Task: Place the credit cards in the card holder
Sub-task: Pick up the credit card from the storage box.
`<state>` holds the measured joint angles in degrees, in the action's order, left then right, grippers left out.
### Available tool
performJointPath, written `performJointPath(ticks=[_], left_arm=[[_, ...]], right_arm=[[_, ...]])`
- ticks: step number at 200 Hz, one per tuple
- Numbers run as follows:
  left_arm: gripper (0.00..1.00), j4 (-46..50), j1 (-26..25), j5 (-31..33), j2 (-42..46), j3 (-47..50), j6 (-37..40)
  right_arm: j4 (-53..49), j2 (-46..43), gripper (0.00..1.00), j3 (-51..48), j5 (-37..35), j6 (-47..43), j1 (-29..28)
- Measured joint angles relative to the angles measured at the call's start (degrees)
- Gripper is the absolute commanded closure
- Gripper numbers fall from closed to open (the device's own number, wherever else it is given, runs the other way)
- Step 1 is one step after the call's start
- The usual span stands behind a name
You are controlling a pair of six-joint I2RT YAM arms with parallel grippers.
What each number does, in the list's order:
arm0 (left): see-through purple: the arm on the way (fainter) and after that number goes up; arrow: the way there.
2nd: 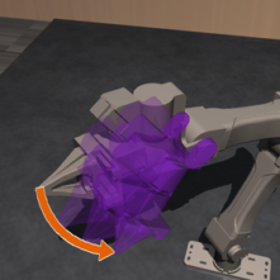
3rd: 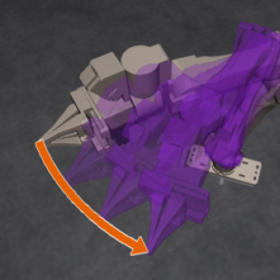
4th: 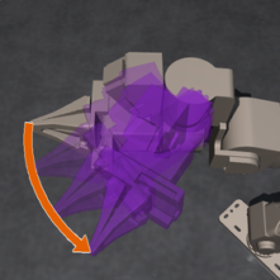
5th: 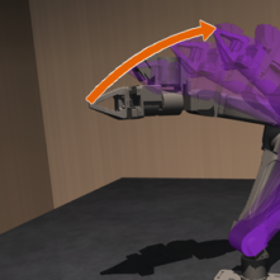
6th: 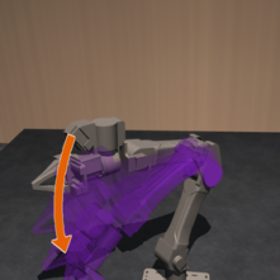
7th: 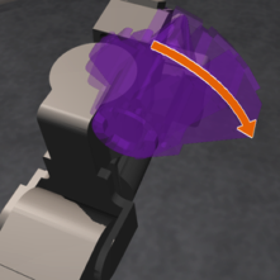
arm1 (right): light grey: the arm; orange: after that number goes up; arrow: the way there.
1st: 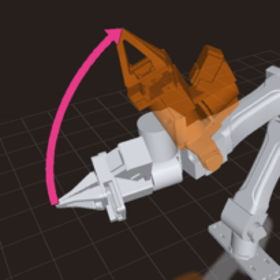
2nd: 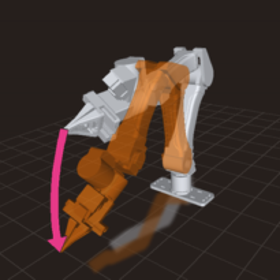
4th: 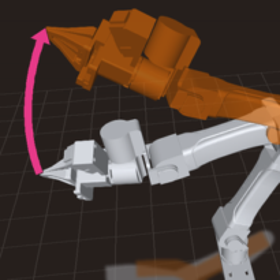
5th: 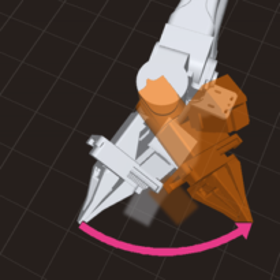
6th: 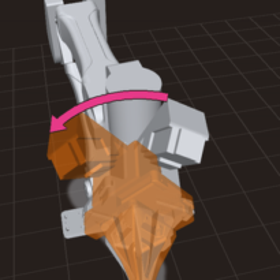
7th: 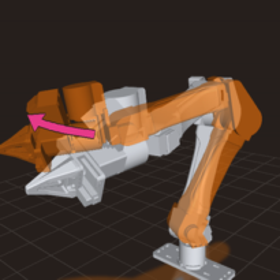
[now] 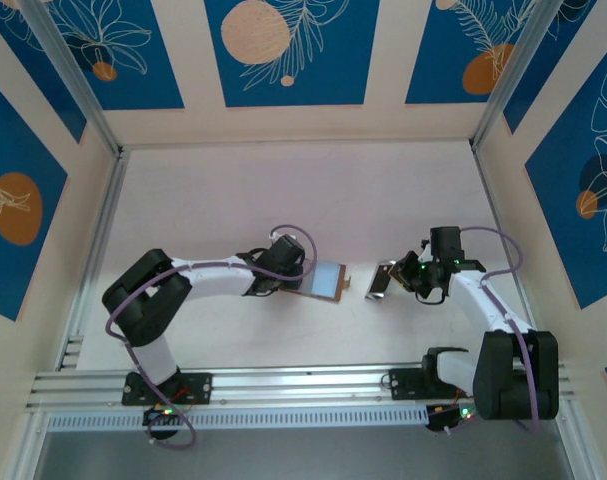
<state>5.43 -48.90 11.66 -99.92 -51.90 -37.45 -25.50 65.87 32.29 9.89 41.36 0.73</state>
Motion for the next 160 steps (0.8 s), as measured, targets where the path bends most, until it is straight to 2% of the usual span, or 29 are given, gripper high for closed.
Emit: performJointPath(ticks=[91, 160], left_arm=[[0.57, 2.43, -0.09, -0.02, 0.37, -0.57, 0.94], [0.55, 12.24, -0.13, 2.23, 4.35, -0.55, 3.23]], right_arm=[[-0.24, -0.48, 0.98, 0.68, -0.39, -1.90, -2.58], [-0.85, -0.74, 1.00, 2.12, -0.46, -3.50, -4.15]])
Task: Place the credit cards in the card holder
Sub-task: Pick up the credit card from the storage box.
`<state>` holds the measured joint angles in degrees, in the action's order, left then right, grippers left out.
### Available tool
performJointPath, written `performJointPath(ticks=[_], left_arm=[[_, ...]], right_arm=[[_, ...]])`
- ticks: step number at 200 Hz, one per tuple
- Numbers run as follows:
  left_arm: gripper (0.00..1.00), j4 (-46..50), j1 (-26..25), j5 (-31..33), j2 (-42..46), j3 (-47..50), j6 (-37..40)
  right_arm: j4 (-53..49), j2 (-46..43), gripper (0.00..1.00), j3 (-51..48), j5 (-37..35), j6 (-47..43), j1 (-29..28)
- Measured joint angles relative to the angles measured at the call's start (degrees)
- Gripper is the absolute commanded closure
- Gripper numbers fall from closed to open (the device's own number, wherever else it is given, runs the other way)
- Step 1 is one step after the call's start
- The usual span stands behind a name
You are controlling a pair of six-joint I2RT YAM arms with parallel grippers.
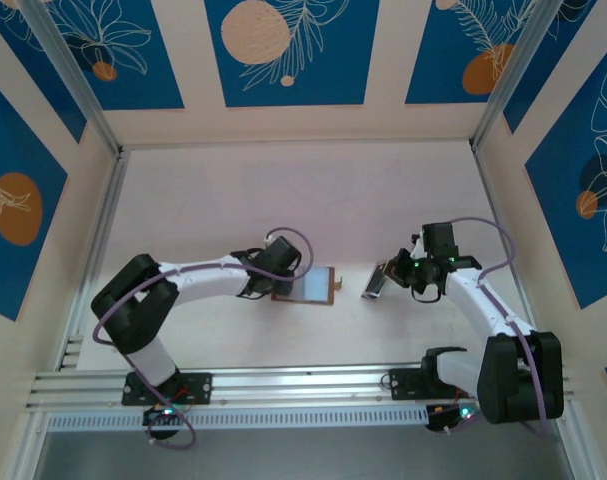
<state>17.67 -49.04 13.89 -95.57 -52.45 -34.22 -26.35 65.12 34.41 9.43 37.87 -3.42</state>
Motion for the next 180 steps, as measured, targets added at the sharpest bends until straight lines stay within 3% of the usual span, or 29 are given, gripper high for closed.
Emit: performJointPath(ticks=[92, 133, 180], left_arm=[[0.52, 6.19, -1.01, 0.85, 2.84, -7.30, 6.34], [0.53, 2.89, -5.11, -9.53, -3.69, -17.42, 9.35], [0.56, -0.74, -6.40, -21.11, -16.37, -28.98, 9.35]], right_arm=[[-4.20, -5.35, 1.00, 0.98, -2.67, 0.07, -0.37], [-5.16, -6.10, 1.00, 1.01, -3.48, 0.15, -0.37], [-5.27, -6.47, 1.00, 1.01, -3.45, 0.28, 0.09]])
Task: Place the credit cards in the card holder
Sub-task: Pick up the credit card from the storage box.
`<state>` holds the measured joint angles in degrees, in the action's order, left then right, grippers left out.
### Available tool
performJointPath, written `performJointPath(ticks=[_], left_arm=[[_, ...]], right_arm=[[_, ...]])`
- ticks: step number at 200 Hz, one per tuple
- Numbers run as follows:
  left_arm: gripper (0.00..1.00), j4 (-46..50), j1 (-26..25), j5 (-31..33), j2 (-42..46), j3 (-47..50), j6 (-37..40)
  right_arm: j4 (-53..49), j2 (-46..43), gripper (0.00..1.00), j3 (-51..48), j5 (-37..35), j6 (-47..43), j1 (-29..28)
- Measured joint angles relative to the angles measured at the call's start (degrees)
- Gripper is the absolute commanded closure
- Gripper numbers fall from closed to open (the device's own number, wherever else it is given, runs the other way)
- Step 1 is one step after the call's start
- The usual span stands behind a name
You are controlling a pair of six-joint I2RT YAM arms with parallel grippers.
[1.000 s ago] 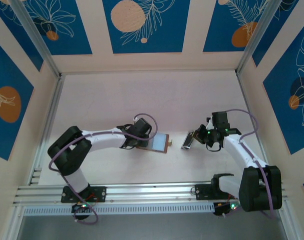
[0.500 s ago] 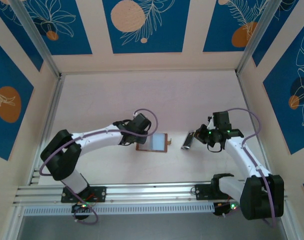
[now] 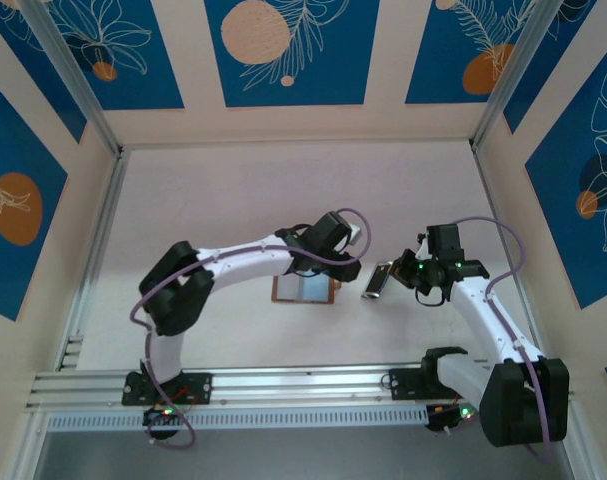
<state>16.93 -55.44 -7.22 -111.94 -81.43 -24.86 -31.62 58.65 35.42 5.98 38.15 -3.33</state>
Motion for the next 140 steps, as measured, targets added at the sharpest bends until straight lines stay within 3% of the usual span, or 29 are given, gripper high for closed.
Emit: performJointPath(ticks=[58, 140], left_arm=[[0.57, -1.03, -1.36, -8.00, -9.84, -7.45, -0.04], [0.59, -1.22, -2.93, -10.99, -14.03, -11.76, -0.04]], right_arm=[[-0.20, 0.04, 1.00, 0.00, 0.00, 0.02, 1.55], [-0.68, 0.04, 1.00, -0.61, -0.04, 0.70, 2.73]])
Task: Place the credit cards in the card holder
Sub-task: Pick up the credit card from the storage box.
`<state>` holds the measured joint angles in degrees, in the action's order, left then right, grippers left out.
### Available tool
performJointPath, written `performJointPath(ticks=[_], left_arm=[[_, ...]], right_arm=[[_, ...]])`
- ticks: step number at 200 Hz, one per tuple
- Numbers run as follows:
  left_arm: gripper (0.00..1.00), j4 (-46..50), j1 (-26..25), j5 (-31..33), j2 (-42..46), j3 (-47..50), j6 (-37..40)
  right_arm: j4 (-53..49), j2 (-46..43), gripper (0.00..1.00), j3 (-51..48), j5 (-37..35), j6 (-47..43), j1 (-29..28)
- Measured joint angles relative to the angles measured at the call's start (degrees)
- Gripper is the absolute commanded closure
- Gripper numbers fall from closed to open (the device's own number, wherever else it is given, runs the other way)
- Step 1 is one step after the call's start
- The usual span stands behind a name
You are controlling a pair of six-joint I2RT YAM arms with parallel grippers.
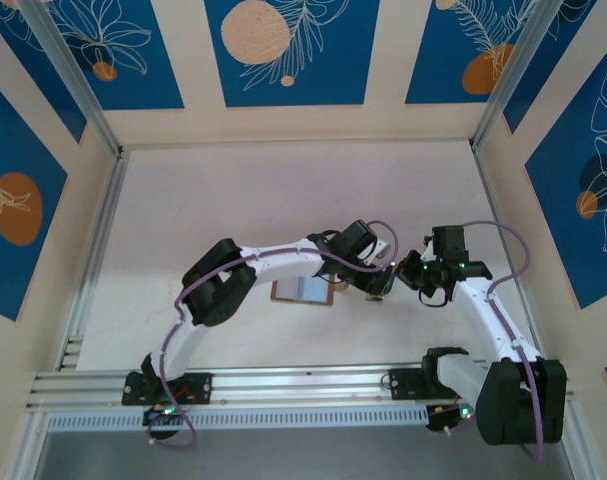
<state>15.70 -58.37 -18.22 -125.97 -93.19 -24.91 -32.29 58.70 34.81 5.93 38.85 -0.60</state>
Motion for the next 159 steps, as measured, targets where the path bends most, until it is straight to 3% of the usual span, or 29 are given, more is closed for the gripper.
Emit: performJointPath(ticks=[25, 94, 159], left_arm=[[0.59, -0.28, -0.04, -0.04, -0.68, -0.50, -0.02], [0.59, -0.63, -0.17, -0.22, -1.42, -1.38, -0.02], [0.59, -0.74, -0.24, -0.20, -1.66, -1.73, -0.02]], right_arm=[[-0.17, 0.00, 0.98, 0.00, -0.15, 0.15, 0.22], [-1.64, -0.44, 0.66, -0.07, -2.01, 1.31, 0.33], [-1.90, -1.75, 0.63, -1.09, -2.99, 1.66, 1.79]])
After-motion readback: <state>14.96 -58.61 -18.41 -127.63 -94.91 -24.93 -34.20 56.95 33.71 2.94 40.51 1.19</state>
